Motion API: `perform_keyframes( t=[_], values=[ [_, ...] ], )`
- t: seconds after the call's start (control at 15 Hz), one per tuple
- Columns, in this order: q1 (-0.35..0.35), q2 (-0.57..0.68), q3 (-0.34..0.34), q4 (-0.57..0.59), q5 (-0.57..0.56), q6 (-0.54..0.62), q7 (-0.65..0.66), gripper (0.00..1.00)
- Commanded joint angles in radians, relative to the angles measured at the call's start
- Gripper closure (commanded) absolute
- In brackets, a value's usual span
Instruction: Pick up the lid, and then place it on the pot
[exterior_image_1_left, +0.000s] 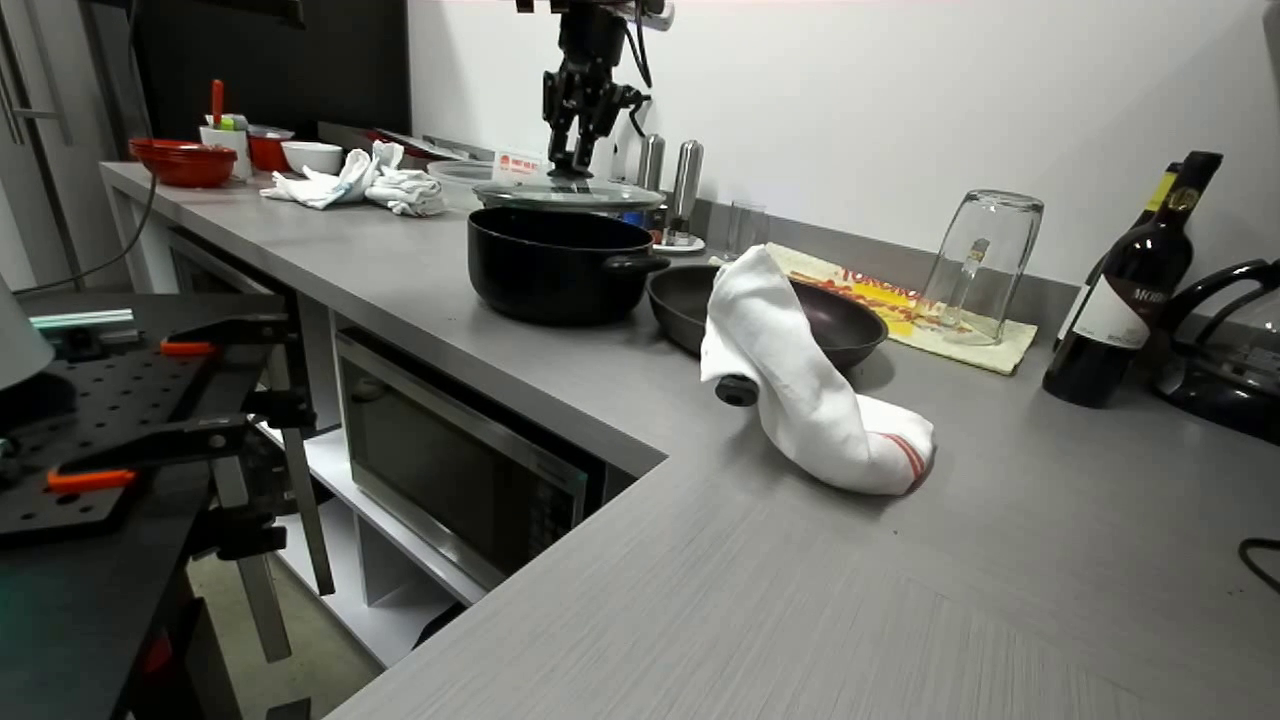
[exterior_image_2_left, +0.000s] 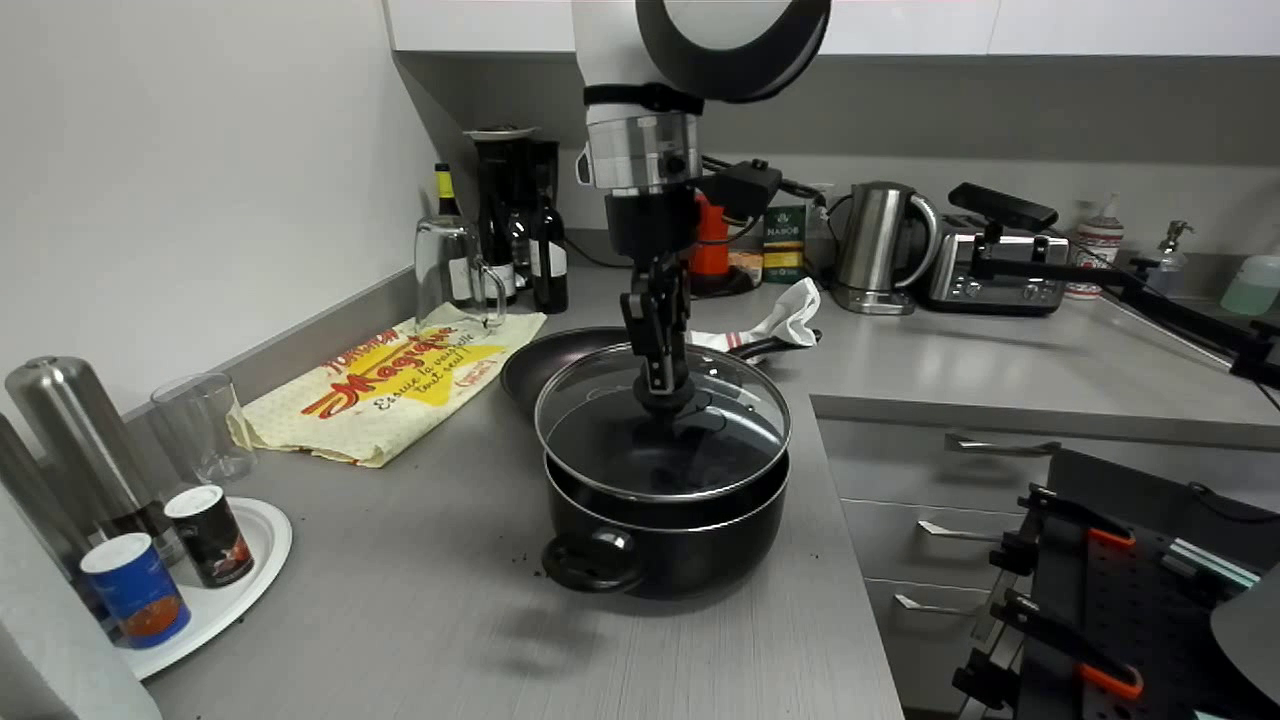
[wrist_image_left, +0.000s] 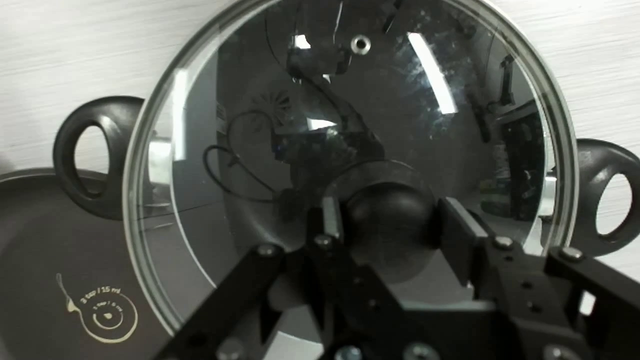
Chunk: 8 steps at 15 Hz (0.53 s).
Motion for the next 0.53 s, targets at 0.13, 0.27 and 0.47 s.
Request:
perform_keyframes(
  t=[0.13,0.27,0.47],
  values=[
    [0.001,0.048,-0.006,0.061,0.010,-0.041,-0.026,0.75],
    [0.000,0.057,-0.006,0.064,0.011,-0.040,-0.027,0.75],
    [0.001,0.062,-0.006,0.059,0.011,-0.037,-0.028,0.75]
  ],
)
